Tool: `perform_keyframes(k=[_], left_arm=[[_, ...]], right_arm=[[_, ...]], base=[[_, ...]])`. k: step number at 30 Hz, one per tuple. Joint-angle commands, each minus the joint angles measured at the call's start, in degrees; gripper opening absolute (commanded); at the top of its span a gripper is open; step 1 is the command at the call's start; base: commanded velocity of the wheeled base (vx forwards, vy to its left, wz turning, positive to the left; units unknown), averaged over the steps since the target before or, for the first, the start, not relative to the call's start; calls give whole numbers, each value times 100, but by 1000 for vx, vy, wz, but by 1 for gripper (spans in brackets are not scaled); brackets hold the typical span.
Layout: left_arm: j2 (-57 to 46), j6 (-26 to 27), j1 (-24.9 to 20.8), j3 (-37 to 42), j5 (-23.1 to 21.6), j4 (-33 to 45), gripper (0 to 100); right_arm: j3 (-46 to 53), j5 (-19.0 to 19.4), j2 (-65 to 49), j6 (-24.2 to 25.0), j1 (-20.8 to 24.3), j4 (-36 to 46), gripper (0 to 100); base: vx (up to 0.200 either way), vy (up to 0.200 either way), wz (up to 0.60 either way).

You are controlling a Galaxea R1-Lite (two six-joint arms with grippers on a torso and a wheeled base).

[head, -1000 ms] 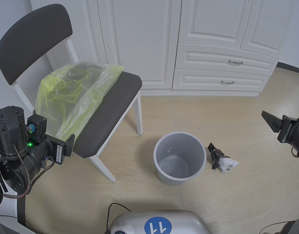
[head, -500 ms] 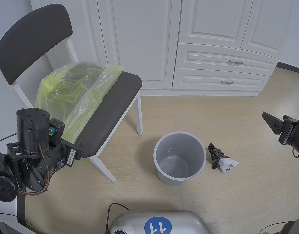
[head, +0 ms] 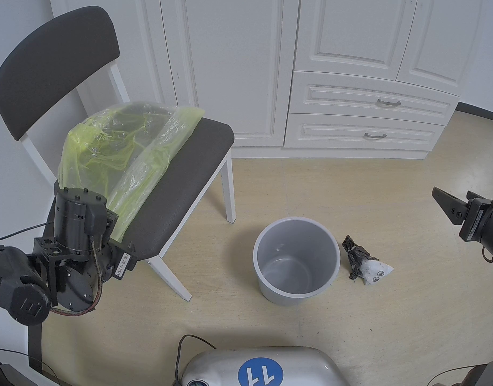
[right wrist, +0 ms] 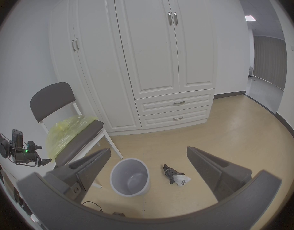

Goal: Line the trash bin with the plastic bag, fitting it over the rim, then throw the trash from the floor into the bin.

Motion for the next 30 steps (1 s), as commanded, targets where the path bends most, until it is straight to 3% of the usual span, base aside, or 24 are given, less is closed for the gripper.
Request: perform_keyframes(k=[1, 8, 23, 30], left_arm=[[333, 291, 286, -18, 118, -17, 100], [412, 598, 515, -35, 118, -184, 100], [631, 625, 813, -53, 161, -377, 100], [429, 959, 1051, -9, 188, -386, 100]], right_arm=[[5, 23, 34, 6, 1, -6, 100], [-13, -3, 34, 15, 54, -41, 100], [-48, -12, -45, 23, 54, -41, 100], [-39, -12, -45, 23, 54, -32, 100]], base=[[0, 0, 0], [0, 0, 0], [0, 0, 0], [0, 0, 0]])
